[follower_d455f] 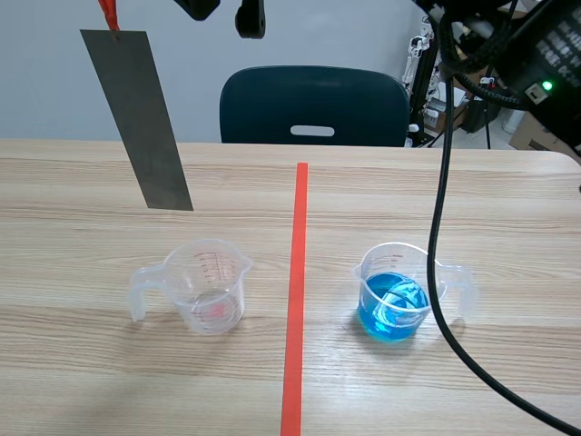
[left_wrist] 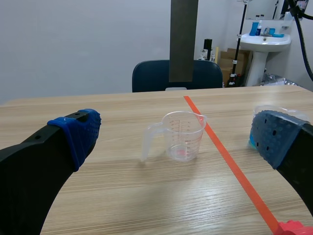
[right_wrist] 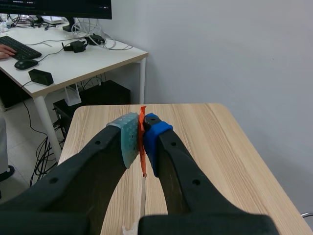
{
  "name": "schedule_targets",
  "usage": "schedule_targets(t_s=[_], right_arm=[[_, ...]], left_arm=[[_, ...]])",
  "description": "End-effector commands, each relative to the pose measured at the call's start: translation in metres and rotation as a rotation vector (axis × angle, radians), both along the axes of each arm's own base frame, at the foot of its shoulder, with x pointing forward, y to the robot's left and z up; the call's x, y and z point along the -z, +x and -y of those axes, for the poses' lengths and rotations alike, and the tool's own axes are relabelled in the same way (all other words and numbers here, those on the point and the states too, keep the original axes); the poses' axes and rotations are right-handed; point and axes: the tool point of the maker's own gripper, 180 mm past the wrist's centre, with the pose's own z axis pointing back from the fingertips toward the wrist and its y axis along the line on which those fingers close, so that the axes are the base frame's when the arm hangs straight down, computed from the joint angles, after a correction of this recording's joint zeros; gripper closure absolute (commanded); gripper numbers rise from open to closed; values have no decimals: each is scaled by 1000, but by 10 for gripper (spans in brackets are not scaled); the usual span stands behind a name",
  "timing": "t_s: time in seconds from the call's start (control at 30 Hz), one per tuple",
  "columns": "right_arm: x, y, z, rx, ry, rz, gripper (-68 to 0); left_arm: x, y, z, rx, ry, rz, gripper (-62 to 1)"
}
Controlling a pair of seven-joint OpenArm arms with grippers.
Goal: Do the redox reaction experiment. move the plate over the blue solution
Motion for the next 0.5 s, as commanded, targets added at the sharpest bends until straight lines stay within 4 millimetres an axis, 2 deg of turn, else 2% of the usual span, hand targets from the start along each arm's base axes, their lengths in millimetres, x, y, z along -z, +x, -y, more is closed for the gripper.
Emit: schedule_targets(t_s=[0.0,0.27,0.47], right_arm=[[-15,0,1,-7,37,25,-4],[-21,8,9,26,53,34,-4],[-15,11,16,42,30,33,-4]], left_arm=[[-5,-1,0,-4,-12,12,-623],[-5,-1,0,-4,-12,12,-623],[-5,-1,0,-4,-12,14,-623]])
